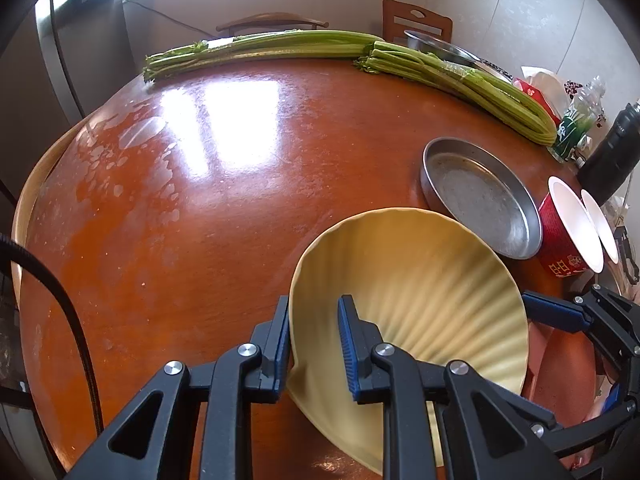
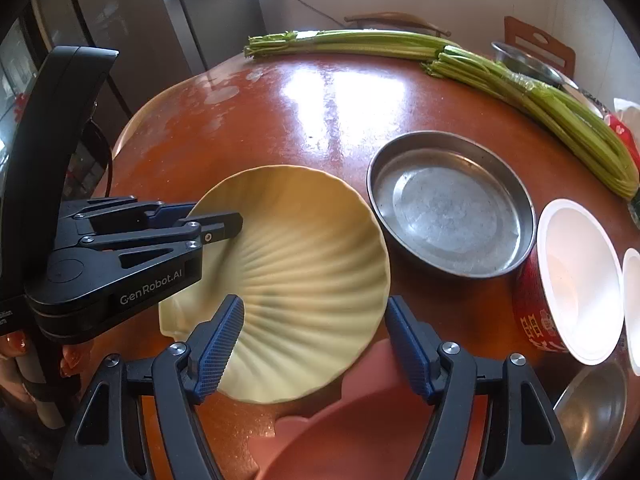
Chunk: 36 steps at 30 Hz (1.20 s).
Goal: Organize plates and bowls
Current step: 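Lift the yellow shell plate with the left tool and set it down beside the pink plate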
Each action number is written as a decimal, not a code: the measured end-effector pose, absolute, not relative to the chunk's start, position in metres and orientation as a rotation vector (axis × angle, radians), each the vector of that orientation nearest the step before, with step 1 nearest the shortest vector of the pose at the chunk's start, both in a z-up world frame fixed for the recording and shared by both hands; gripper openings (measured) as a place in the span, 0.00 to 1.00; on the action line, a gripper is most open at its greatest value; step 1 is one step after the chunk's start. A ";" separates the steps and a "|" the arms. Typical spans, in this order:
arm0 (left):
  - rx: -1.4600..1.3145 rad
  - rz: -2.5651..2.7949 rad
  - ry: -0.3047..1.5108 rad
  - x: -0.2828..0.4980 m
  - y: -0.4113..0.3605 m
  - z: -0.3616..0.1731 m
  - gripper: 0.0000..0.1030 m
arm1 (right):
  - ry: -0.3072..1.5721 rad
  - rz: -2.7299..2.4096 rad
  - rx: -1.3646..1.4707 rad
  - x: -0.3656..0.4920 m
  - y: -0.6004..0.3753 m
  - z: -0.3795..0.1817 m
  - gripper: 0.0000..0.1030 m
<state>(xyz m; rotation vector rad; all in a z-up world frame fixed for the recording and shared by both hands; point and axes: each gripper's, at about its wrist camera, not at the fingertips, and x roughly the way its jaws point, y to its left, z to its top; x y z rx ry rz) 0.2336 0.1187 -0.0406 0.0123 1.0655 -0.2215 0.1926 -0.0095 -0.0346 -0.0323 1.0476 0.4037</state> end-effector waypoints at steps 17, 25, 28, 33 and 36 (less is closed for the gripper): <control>-0.103 -0.084 1.035 0.200 0.187 -0.037 0.22 | 1.039 0.564 -0.037 0.216 0.047 -0.034 0.73; -0.103 -0.076 1.031 0.196 0.188 -0.039 0.22 | 1.031 0.547 -0.056 0.217 0.050 -0.038 0.73; -0.101 -0.077 1.033 0.194 0.187 -0.040 0.22 | 1.025 0.542 -0.056 0.218 0.049 -0.038 0.73; -0.092 -0.075 1.025 0.192 0.184 -0.042 0.23 | 1.011 0.534 -0.047 0.219 0.045 -0.034 0.73; -0.081 -0.070 1.016 0.190 0.182 -0.042 0.23 | 0.983 0.520 -0.063 0.217 0.043 -0.029 0.73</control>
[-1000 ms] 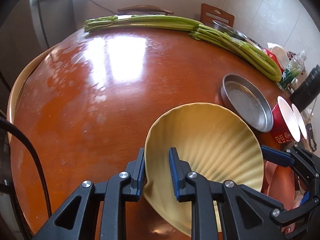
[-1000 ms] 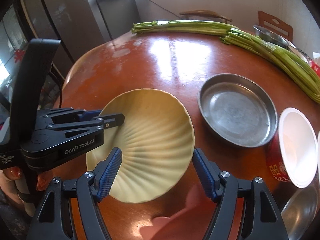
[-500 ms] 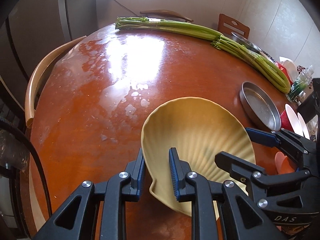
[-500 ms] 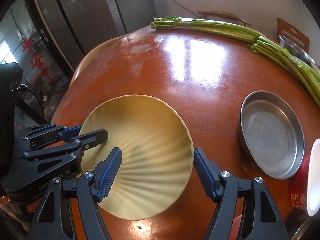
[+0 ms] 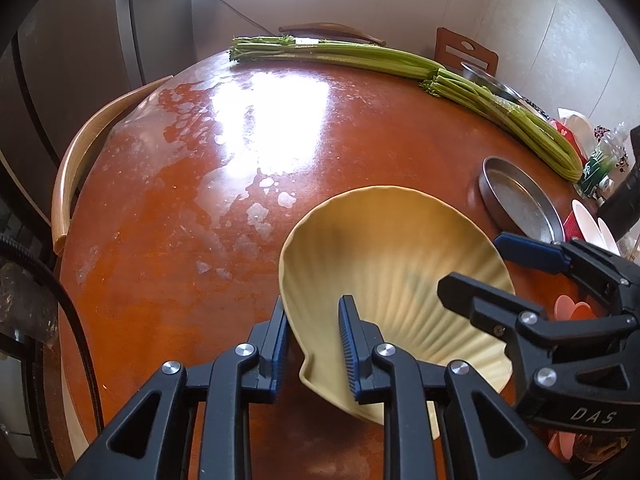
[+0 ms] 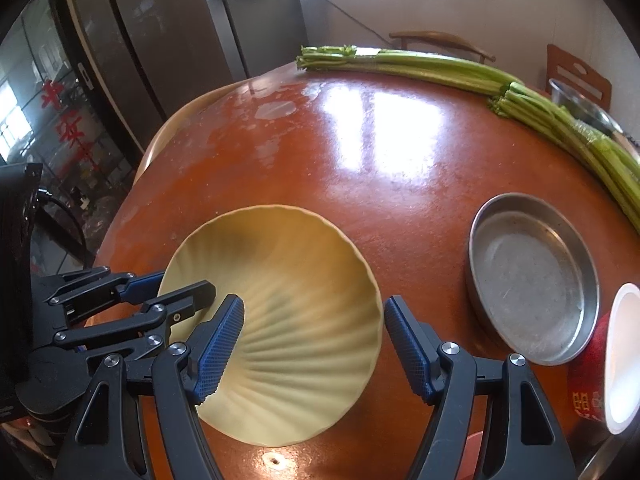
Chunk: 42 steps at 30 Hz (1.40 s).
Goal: Organize plates and bowls
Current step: 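Lift the yellow shell plate with the left tool and set it down beside the pink plate, then move the left tool to the pink bear-eared plate and grasp its rim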
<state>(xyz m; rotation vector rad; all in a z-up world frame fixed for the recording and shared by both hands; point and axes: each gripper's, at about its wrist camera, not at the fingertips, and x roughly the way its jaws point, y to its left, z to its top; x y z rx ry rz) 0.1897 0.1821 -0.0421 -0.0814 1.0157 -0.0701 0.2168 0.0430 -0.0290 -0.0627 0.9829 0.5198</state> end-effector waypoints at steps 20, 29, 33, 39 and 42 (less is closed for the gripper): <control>-0.009 0.038 0.902 0.162 0.173 -0.010 0.44 | 0.860 0.487 -0.016 0.187 0.003 0.010 0.73; 0.006 0.007 0.839 0.136 0.144 0.015 0.47 | 0.804 0.480 0.011 0.149 -0.029 0.029 0.73; 0.007 -0.025 0.812 0.118 0.125 0.024 0.47 | 0.776 0.471 0.021 0.123 -0.050 0.037 0.73; 0.025 -0.086 0.791 0.094 0.089 0.030 0.47 | 0.756 0.464 0.046 0.090 -0.084 0.042 0.73; 0.021 -0.105 0.789 0.086 0.073 0.028 0.47 | 0.758 0.457 0.056 0.073 -0.099 0.038 0.73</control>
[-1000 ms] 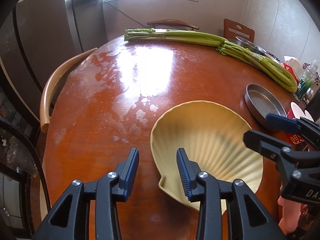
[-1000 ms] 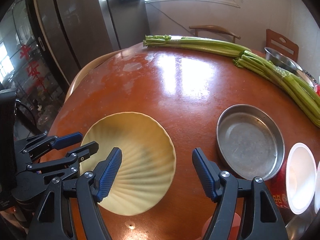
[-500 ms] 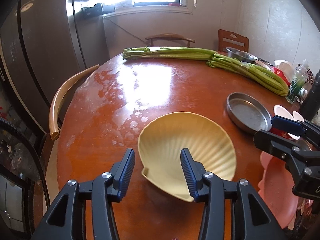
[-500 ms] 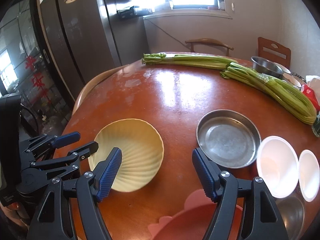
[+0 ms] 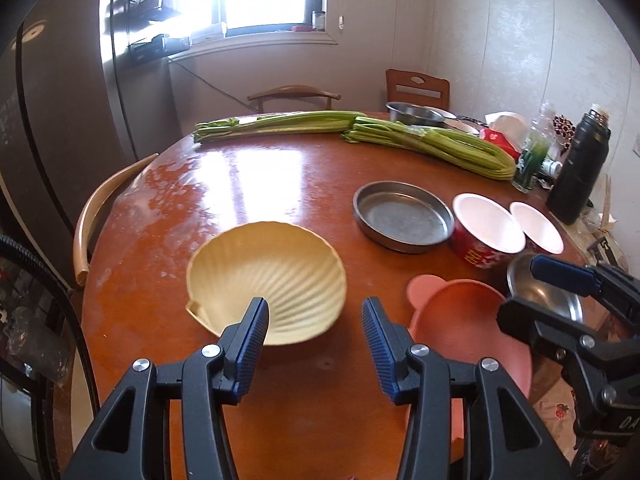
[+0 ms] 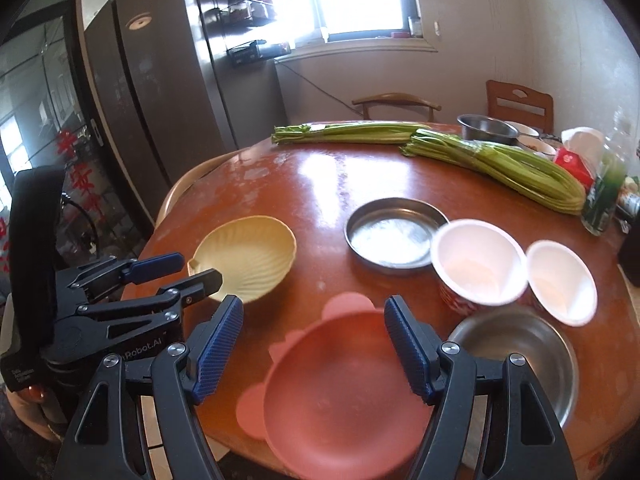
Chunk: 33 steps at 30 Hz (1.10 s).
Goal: Organize plates and bowls
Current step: 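Move the left tool to the pink bear-eared plate and grasp its rim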
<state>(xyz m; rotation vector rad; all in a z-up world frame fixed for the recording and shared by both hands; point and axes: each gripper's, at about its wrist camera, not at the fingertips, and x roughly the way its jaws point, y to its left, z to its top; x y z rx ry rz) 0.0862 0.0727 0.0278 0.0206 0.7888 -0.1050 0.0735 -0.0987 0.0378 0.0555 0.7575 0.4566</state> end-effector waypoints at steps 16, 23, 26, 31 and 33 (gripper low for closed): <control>-0.006 -0.139 0.878 0.060 0.026 -0.017 0.47 | 0.871 0.439 0.085 0.018 -0.152 -0.019 0.73; -0.041 -0.144 0.912 0.060 0.025 -0.031 0.47 | 0.918 0.423 0.111 0.020 -0.150 -0.040 0.73; -0.037 -0.154 0.925 0.063 0.021 -0.037 0.47 | 0.920 0.414 0.111 0.027 -0.147 -0.043 0.73; -0.016 -0.157 0.934 0.073 0.013 -0.044 0.47 | 0.926 0.409 0.111 0.034 -0.145 -0.048 0.73; -0.011 -0.158 0.938 0.078 0.011 -0.047 0.47 | 0.913 0.397 0.092 0.035 -0.142 -0.048 0.73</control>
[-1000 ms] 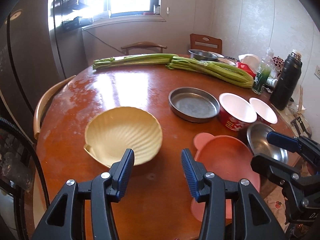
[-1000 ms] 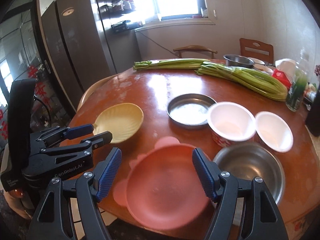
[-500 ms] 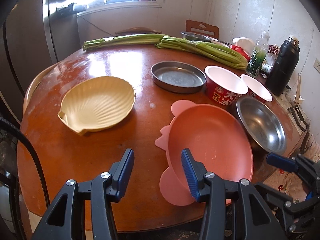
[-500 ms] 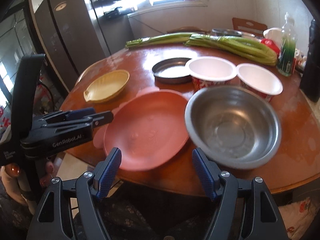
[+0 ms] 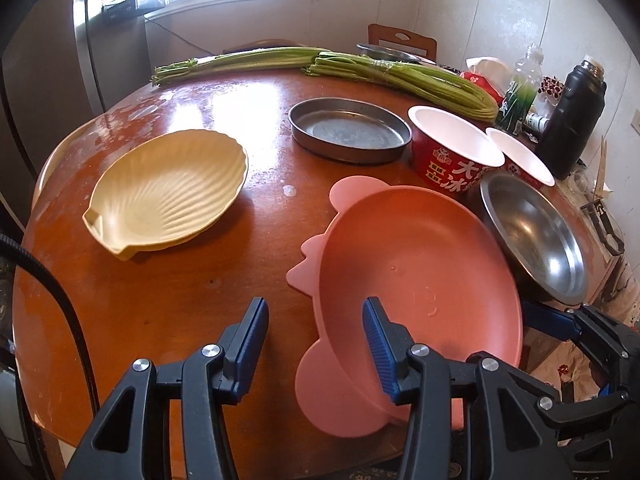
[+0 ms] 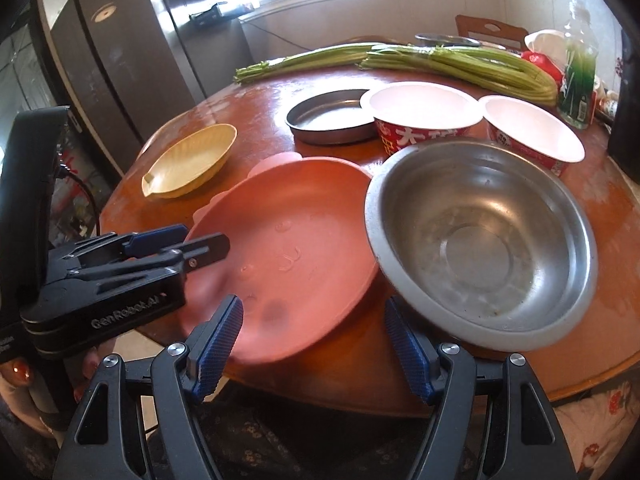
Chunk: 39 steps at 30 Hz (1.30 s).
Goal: Organize plates and bowls
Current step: 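Move the left tool to the pink bear-eared plate and grasp its rim, then lift the pink plate with the left tool and lower it onto the yellow plate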
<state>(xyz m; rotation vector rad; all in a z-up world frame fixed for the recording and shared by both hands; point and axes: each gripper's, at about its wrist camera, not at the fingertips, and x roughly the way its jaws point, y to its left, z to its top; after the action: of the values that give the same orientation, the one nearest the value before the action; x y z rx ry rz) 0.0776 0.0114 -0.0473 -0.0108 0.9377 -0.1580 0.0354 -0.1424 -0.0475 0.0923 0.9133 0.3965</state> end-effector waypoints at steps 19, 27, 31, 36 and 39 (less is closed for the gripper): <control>-0.029 -0.228 0.926 0.078 0.015 -0.050 0.32 | 0.900 0.426 -0.011 0.035 -0.112 -0.049 0.73; -0.054 -0.197 0.887 0.067 0.034 -0.036 0.32 | 0.867 0.470 -0.030 0.038 -0.095 -0.034 0.74; -0.069 -0.163 0.864 0.067 0.050 -0.026 0.32 | 0.838 0.508 -0.054 0.045 -0.081 -0.022 0.74; -0.075 -0.113 0.836 0.072 0.071 -0.012 0.32 | 0.789 0.539 -0.109 0.060 -0.057 -0.007 0.74; -0.086 -0.094 0.822 0.080 0.085 -0.004 0.32 | 0.775 0.556 -0.130 0.074 -0.044 -0.003 0.74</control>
<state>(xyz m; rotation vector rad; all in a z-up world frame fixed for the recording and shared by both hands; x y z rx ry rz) 0.0798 0.0848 -0.0041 -0.0856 0.8220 -0.0940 0.0738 -0.0445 -0.0029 -0.1296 0.7754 0.5563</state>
